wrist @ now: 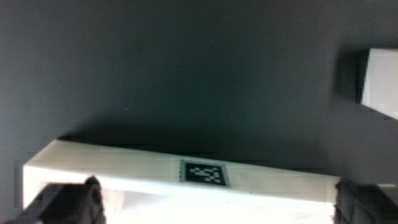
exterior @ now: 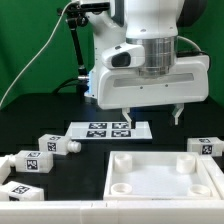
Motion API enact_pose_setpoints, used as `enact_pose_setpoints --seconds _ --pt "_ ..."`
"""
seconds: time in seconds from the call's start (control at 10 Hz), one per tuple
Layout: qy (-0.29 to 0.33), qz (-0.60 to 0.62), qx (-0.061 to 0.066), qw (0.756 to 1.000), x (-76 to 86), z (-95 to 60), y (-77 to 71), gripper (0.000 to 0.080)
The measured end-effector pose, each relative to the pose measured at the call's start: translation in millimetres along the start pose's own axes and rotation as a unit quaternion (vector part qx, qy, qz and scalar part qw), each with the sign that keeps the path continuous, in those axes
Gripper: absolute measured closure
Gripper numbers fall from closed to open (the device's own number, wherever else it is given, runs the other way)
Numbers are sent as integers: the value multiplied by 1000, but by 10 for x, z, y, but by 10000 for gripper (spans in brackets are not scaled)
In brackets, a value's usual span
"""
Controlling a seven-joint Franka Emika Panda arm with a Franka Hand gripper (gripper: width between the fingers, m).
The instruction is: Assemble one leg
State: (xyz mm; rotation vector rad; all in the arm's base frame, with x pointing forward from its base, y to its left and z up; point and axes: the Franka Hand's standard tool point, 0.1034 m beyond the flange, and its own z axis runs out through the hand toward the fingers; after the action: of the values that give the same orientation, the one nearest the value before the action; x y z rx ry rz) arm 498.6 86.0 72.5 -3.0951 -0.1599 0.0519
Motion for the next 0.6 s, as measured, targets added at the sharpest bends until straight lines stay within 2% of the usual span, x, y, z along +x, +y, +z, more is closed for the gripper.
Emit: enact_pose_setpoints --seconds 0.3,0.4,0.5,0.6 --pt "-3 124 17 992 -2 0 -48 150" --pt "-10 218 32 975 -9 -15 22 150" --pt "-20 312 33 949 -40 -4 63 150" --pt "-33 391 24 920 -158 71 -42 150"
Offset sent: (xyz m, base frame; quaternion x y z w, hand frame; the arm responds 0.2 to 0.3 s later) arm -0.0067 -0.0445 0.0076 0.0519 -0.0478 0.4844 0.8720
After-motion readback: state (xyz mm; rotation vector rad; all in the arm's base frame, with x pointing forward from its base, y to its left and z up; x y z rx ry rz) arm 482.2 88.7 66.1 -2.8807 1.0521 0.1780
